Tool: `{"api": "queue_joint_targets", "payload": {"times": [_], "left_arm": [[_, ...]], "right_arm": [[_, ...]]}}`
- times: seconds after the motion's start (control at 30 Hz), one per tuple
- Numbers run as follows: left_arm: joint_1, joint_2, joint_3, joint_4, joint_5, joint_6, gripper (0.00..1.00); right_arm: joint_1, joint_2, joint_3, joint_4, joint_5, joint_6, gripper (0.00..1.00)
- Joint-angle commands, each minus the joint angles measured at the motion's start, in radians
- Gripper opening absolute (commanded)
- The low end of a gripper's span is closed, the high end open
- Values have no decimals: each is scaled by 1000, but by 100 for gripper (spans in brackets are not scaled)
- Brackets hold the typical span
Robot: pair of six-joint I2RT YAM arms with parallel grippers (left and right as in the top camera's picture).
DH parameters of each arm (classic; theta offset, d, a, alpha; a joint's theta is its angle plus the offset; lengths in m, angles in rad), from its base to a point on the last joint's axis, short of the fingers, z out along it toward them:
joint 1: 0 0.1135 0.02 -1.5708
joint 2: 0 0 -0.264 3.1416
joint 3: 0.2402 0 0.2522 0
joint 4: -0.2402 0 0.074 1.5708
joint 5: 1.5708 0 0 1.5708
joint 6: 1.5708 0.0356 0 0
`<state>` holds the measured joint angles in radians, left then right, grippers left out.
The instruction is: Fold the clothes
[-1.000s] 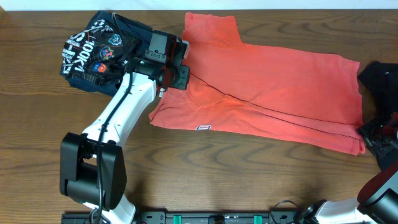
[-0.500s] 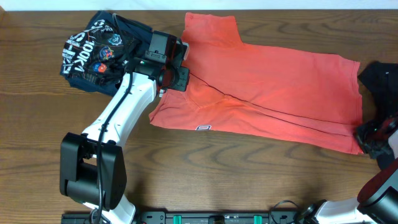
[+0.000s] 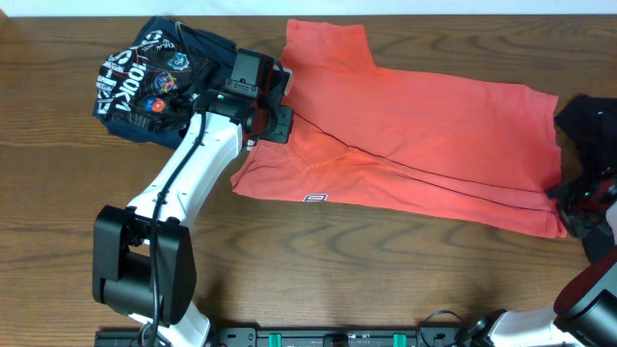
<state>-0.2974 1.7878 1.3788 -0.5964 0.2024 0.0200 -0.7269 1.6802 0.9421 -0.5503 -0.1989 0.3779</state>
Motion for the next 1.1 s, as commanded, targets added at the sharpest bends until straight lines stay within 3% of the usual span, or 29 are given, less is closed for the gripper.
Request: {"api": "queue_joint_targets", "payload": {"times": [0.0,0.23,0.33,0.43,0.5,0.6,0.73,0.87,1.07], "left_arm": [[0,13,0,-4,-10,6,13],[0,13,0,-4,-10,6,13],[0,13,0,-5,-10,6,13],[0,13,0,-5,-10,6,13],[0,13,0,-4,-10,6,13],[0,13,0,-5,-10,6,13],[0,13,0,-5,-10,6,13],[0,13,0,-5,-10,6,13],[0,13,0,-14,-10,6,13]], "right_arm": [[4,7,15,-6,61,-23,61],[5,8,3,35,76,-22,35],[5,8,-8,50,76,-15,34],[5,8,-21,50,82,-15,38],[5,8,-34,51,97,-10,46],[5,8,-63,76,98,3,46],[5,8,-75,103,92,11,20],[3,6,-69,140,60,10,4],[-8,-34,-23,93,52,-5,1]]}}
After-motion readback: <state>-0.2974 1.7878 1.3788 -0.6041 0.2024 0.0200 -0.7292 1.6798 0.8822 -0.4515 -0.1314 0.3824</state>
